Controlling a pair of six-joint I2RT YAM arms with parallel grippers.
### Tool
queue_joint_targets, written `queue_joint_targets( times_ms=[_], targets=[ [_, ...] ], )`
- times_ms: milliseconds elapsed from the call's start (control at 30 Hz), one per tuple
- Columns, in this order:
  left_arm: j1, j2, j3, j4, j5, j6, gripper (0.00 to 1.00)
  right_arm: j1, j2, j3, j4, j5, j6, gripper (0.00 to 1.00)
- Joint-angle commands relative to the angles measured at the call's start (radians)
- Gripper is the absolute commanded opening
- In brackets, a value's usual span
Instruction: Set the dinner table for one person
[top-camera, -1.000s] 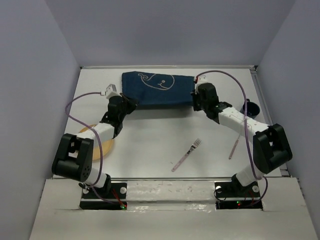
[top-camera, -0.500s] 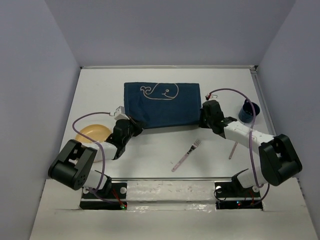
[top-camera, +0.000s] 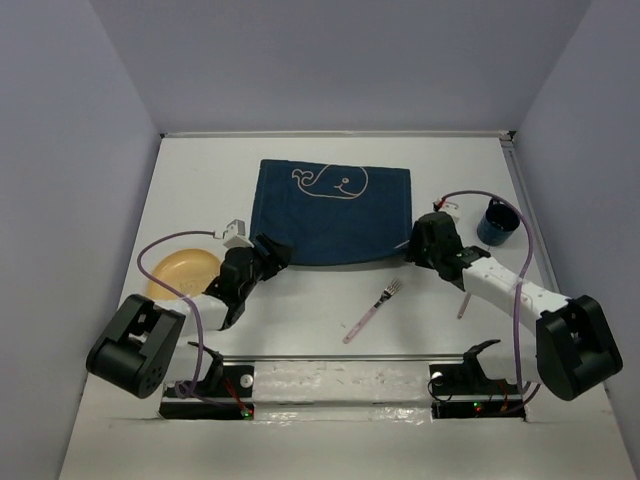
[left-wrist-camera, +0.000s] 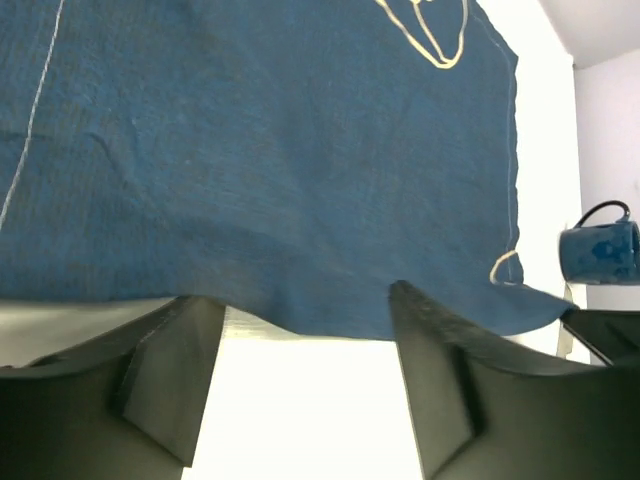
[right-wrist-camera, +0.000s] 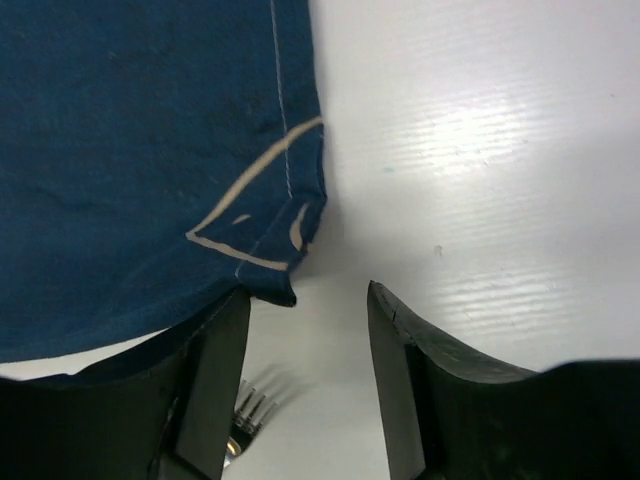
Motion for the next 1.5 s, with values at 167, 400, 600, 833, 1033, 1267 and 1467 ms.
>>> queue_joint_targets(
  times_ms=[167,400,600,833,1033,1267,1467],
  targets=[
    [0.005,-0.249,0.008,-0.089,-0.016,0.055,0.81,-0.008,-0.124,0.032,-0.036,0.015,-0.048,0.69],
    [0.004,-0.364,-0.015,-0.169,-0.030,0.064,0.79,-0.008,0.060,0.115,0.010,-0.027,-0.068,0.68],
    [0.004,-0.334,-0.016,-0.249,-0.112,0.095,0.78,-0.008,0.204,0.162,0.018,-0.001,-0.035,0.62],
    [0.002,-0.194,0.074,-0.364,-0.148,0.152,0.77,-0.008,0.265,0.161,0.024,0.037,0.001,0.51],
    [0.004,-0.239,0.080,-0.465,-0.253,0.155,0.75,-0.008,0.275,0.167,0.027,0.040,-0.022,0.47],
    [0.004,-0.151,0.139,-0.495,-0.283,0.158,0.72,-0.029,0.284,0.156,0.024,0.040,-0.044,0.39],
    [0.004,-0.030,0.197,-0.522,-0.253,0.181,0.68,-0.062,0.307,0.182,0.033,-0.027,-0.071,0.43]
  ],
)
